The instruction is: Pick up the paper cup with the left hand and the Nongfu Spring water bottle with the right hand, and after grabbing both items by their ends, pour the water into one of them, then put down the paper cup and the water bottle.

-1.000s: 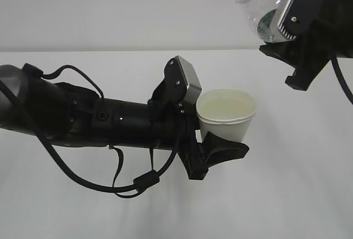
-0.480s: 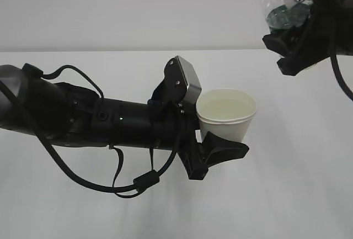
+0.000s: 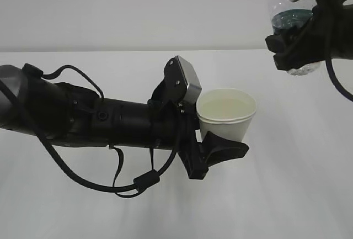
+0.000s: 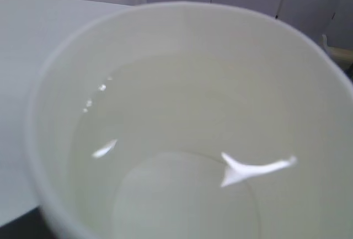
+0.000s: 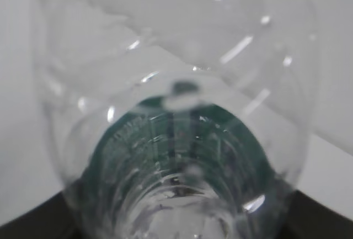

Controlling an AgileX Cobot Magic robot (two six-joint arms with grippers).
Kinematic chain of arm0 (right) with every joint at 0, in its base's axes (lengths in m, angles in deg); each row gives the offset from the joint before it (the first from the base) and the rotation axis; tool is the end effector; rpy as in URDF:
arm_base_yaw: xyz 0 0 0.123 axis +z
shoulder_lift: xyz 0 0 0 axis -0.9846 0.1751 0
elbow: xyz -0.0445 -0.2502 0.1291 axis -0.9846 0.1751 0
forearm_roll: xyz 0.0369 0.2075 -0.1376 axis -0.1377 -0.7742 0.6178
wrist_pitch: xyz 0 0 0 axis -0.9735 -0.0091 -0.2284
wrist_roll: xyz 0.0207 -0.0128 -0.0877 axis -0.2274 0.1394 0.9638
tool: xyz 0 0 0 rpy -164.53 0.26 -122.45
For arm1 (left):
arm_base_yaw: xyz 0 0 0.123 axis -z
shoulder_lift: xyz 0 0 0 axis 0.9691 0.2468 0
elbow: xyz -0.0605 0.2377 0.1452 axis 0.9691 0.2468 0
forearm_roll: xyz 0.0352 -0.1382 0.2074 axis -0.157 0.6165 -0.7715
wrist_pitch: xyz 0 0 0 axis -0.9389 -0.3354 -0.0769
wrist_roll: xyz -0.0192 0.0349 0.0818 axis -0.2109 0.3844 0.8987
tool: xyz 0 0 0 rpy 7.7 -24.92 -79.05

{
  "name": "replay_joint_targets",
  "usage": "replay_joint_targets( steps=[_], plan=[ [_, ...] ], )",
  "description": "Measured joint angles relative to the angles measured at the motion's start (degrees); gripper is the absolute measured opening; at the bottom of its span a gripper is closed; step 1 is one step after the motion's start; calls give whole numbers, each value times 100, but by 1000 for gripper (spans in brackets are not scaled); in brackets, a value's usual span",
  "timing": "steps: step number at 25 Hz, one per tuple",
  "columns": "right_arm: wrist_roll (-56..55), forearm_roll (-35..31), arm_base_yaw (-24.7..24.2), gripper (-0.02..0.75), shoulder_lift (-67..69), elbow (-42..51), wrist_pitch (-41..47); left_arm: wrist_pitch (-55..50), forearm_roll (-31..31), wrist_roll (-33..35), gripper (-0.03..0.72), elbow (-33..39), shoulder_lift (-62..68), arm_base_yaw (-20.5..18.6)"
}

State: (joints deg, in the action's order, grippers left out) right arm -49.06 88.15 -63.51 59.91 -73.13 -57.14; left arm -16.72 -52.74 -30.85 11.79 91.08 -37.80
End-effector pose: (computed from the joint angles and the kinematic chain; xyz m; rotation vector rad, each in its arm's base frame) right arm 0.2921 0.0833 0.2841 -0.6728 1.8837 -0.1112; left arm 0.2673 -0.2823 0.1531 1.2443 1.5648 -0.9810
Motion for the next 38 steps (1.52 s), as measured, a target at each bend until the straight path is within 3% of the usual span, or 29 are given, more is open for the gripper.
replay_joint_targets(
  steps=[13,26,38],
  plan=[
    [-508,-22,0,429,400,-4,293,-19,12,0,458,0,0,0],
    [-1102,-43,-530,429,570,-4,504,-19,23,0,456,0,0,0],
    [-1228,-43,-552,429,727,-13,650,-55,31,0,456,0,0,0]
  ],
)
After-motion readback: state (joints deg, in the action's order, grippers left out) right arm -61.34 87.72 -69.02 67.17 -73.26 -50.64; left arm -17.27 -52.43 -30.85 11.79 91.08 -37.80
